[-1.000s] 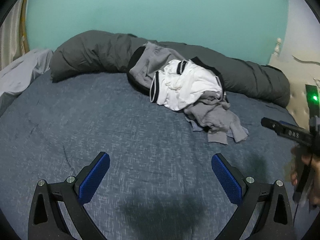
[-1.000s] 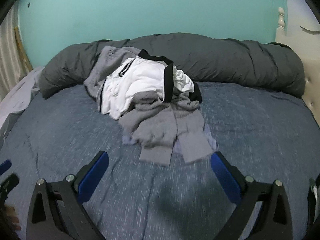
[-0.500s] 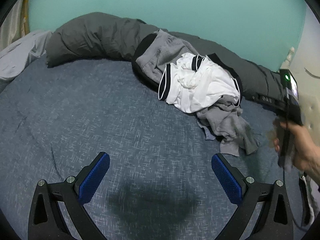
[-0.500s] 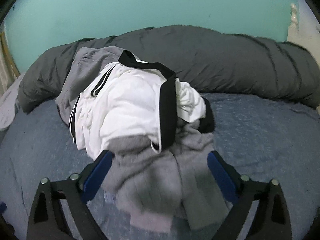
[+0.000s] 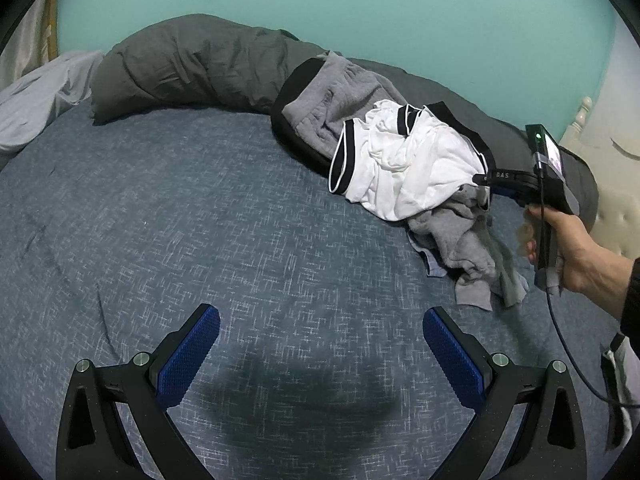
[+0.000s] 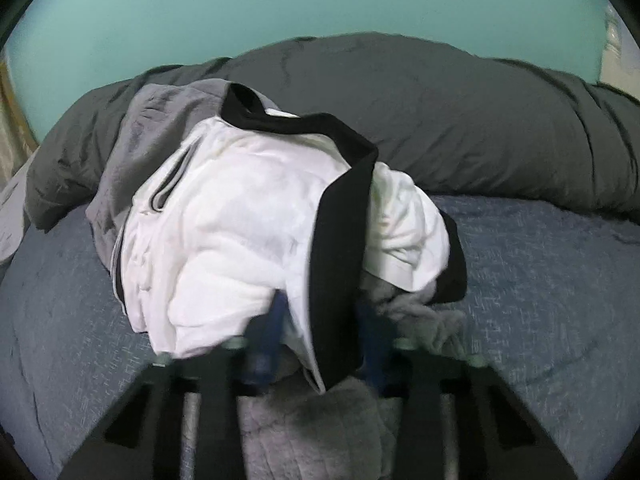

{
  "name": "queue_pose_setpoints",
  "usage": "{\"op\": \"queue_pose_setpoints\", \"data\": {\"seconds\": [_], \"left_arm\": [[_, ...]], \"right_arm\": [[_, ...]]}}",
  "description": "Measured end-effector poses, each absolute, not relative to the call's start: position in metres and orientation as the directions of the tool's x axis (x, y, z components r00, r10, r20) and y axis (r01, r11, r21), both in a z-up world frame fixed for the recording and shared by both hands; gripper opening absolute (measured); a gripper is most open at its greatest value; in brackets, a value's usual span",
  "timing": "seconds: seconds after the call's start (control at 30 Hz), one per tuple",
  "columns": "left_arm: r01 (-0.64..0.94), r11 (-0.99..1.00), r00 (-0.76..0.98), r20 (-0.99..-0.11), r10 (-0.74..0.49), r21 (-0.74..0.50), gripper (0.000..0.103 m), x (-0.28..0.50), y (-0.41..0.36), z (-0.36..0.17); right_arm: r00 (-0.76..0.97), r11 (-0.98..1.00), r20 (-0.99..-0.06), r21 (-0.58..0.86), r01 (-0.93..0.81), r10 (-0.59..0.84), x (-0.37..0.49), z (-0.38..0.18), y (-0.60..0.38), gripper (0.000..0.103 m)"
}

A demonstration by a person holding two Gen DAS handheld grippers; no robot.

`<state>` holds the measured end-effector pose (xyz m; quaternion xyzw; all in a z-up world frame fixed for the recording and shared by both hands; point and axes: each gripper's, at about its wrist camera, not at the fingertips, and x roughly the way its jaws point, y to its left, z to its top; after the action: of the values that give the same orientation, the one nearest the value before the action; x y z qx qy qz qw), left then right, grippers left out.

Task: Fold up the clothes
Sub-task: 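Grasp the white garment's black-trimmed edge with the right gripper and lift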

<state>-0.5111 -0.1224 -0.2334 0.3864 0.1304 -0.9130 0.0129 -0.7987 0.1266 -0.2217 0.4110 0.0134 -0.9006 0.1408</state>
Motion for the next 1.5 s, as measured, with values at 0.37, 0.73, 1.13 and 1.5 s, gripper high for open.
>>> {"op": "queue_pose_setpoints", "data": {"seconds": [0.37, 0.73, 1.13, 1.5], "left_arm": [[0.137, -0.965, -0.715, -0.696, 0.059, -0.222, 0.103, -0.468, -0.121, -0.232], [0.175, -0.956, -0.74, -0.673, 0.029, -0.234, 0.103, -0.38, -0.111, -0.237], [0.168, -0.956, -0.785, -0.619, 0.017, -0.24, 0.103, -0.273, -0.098, -0.228], [0.161, -0.955, -0.799, -0.602, 0.022, -0.248, 0.103, -0.171, -0.094, -0.185]], "right_arm": [[-0.648, -0.894, -0.634, 0.172, 0.414, -0.422, -0.718, -0.181, 0.124, 0.008], [-0.611, -0.808, -0.543, 0.267, 0.525, -0.576, -0.566, -0.162, 0.132, 0.007], [-0.624, -0.777, -0.472, 0.281, 0.563, -0.623, -0.401, -0.13, 0.16, 0.007], [-0.621, -0.757, -0.443, 0.269, 0.596, -0.647, -0.234, -0.065, 0.178, 0.007]]}}
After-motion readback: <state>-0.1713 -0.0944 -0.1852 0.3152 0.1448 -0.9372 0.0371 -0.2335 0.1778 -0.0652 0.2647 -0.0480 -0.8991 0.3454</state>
